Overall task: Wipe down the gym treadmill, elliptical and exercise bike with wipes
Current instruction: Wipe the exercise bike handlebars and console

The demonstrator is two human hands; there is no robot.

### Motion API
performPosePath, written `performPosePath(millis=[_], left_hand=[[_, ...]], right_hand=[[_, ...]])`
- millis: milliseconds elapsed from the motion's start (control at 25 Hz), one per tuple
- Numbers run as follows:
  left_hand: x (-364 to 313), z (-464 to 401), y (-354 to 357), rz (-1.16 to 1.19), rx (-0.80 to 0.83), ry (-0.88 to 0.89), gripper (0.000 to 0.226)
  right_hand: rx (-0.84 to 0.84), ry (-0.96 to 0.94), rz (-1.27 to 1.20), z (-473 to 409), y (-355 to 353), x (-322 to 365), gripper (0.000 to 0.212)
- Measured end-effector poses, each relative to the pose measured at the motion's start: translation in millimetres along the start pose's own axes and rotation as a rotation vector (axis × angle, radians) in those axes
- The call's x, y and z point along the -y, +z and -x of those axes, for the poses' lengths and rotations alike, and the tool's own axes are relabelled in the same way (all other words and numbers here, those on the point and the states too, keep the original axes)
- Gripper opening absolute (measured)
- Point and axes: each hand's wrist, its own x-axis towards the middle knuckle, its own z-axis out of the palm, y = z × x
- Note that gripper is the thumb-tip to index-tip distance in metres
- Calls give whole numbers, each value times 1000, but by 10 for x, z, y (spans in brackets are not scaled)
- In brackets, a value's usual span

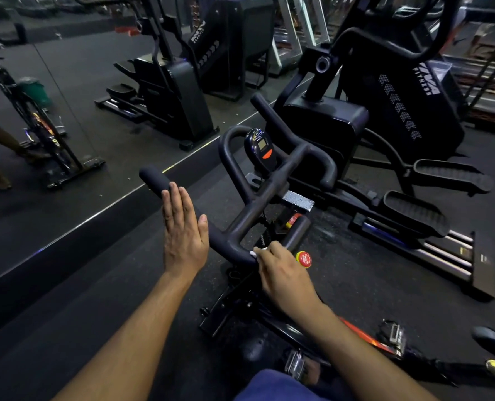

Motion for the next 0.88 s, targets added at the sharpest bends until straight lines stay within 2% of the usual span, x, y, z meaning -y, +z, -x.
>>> performPosePath(millis=[200,320,440,600,760,880], left_hand=[[9,1,-20,-12,9,7,69],[37,12,-33,-24,25,27,70],[107,11,-46,-45,48,65,70],[221,-3,-113,-128,73,147,70],[410,-259,-424,-226,109,419,62],[454,-848,-648,-228,245,722,54]], right_hand=[[-112,173,-39,-269,-278,-707,25],[-125,245,-42,-475,-367,-836,24],[-118,239,-30,-371,-344,-707,26],[-78,147,28,-65,-125,-160,17],[27,143,-190,-45,28,220,24],[6,194,-320,-223,148,421,28]])
